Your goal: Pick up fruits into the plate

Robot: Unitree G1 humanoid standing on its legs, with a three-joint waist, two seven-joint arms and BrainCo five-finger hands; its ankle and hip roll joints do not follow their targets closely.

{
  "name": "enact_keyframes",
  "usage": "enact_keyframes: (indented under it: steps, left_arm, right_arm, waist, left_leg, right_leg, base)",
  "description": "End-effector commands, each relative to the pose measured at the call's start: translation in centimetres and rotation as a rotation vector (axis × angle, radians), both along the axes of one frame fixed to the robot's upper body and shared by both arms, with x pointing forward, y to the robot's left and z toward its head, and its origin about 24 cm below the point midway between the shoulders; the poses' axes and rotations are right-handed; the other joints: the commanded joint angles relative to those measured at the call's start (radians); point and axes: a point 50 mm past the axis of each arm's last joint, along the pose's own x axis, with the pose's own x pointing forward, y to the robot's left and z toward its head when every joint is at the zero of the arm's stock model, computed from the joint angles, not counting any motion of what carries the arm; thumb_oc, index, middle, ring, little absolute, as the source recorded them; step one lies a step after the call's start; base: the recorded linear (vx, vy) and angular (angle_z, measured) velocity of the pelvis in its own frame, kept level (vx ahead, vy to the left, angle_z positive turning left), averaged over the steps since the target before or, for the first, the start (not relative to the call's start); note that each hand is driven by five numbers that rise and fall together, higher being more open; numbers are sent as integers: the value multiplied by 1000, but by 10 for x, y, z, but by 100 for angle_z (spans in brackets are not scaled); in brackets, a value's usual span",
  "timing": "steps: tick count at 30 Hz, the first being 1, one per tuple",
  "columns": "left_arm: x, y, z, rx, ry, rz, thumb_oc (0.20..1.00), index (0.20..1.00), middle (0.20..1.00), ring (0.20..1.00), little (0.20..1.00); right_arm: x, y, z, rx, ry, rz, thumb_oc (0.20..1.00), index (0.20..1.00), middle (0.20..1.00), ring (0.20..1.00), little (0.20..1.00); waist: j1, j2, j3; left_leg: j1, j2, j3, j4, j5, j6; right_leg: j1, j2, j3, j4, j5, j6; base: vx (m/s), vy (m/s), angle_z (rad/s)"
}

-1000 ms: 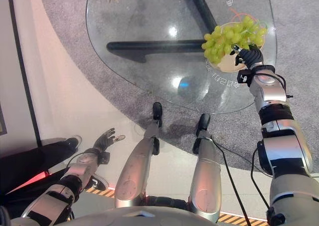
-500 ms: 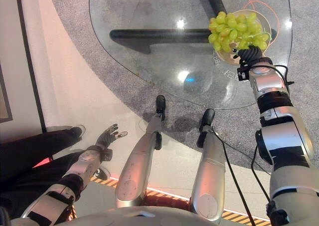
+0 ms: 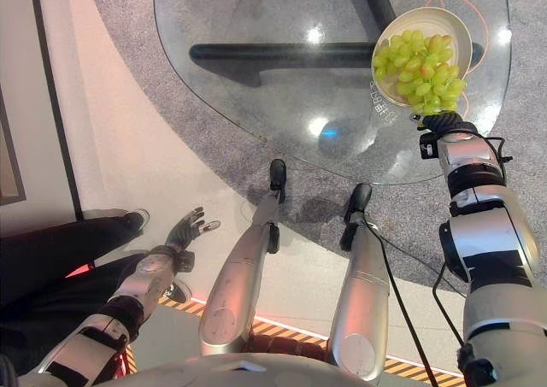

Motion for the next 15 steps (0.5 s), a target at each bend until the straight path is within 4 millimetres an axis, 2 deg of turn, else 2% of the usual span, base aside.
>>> enact_keyframes:
  steps: [1, 15]
  left_arm:
    - [-4, 2, -5, 13, 33, 5, 1000, 1000, 1000, 1000, 1000]
    - [-5, 12, -8, 31, 77, 16, 1000, 1000, 1000, 1000, 1000]
  right_arm:
    - [-9, -25, 18, -63, -28, -68, 1000, 1000, 1000, 1000, 1000]
    - [-3, -10, 10, -24, -79, 39, 1000, 1000, 1000, 1000, 1000]
  waist:
    - [2, 27, -25]
    - [-13, -14, -25]
  left_leg:
    - [-11, -60, 25, 128, -160, 40]
    - [102, -47, 36, 84, -167, 40]
  right_leg:
    - [50, 103, -43, -145, 89, -23]
    - [160, 118, -39, -204, 101, -20]
  base:
    - [-33, -14, -1]
    - [-2, 7, -2]
